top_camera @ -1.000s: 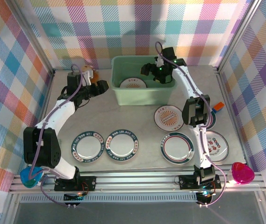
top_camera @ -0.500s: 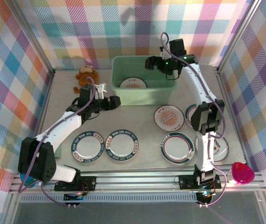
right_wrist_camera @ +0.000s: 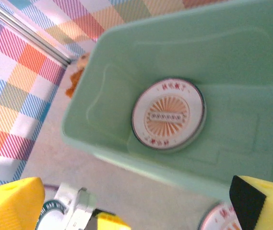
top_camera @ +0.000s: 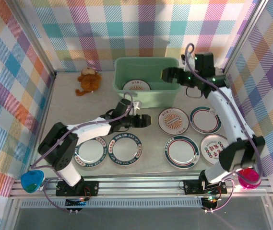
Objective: Place the plates into the plastic bin on the countertop
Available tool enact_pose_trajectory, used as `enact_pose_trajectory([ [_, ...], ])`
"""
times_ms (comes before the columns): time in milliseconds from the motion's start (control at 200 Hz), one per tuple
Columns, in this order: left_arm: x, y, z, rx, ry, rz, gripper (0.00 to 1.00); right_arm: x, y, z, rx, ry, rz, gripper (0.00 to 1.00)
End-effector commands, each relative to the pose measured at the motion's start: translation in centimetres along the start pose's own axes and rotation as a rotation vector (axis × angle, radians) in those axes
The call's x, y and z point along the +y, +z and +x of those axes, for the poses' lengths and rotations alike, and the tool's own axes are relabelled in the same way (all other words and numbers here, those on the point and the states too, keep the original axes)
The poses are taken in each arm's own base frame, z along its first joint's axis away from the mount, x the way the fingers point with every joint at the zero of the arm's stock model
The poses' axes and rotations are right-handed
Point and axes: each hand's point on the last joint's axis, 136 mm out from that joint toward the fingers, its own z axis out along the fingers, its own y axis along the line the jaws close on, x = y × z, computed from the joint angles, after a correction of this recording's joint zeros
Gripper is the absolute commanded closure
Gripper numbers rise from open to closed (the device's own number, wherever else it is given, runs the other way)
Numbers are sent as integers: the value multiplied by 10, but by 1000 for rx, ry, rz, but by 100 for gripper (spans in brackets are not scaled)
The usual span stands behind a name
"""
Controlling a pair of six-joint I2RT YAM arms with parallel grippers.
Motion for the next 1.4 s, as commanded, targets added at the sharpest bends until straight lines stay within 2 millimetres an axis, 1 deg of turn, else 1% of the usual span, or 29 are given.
enact_pose_trajectory([
  [0, -22, 21, -15, -74, -39, 66, 28, 2, -28, 10, -60, -20, -1, 1],
  [100, -26, 42, -7, -47, -50, 75, 28, 0, -48, 32, -54, -20, 15, 1],
  [200, -30, 58, -2, -29, -60, 90, 28, -3, -60, 49, -51, -17, 27, 1],
  [300, -33, 68, 0, -24, -56, 81, 28, -5, -68, 59, -60, -13, 33, 1],
  [415, -36, 80, 1, -16, -57, 83, 28, -7, -73, 65, -67, -20, 35, 1],
  [495, -35, 86, 2, -18, -64, 75, 28, -7, -74, 68, -62, -19, 32, 1],
  [655, -26, 95, 3, -18, -84, 38, 28, -7, -74, 71, -59, -22, 24, 1],
  [805, -21, 97, 3, -27, -80, 8, 29, -9, -72, 72, -53, -18, 23, 1],
  [1075, -23, 107, 6, -1, -87, 22, 30, -13, -65, 76, -38, -4, 21, 1],
  [1300, -16, 114, 11, 15, -99, 10, 32, -17, -61, 78, -30, 2, 25, 1],
  [1395, -20, 118, 11, 17, -107, 32, 33, -18, -60, 78, -29, 4, 25, 1],
])
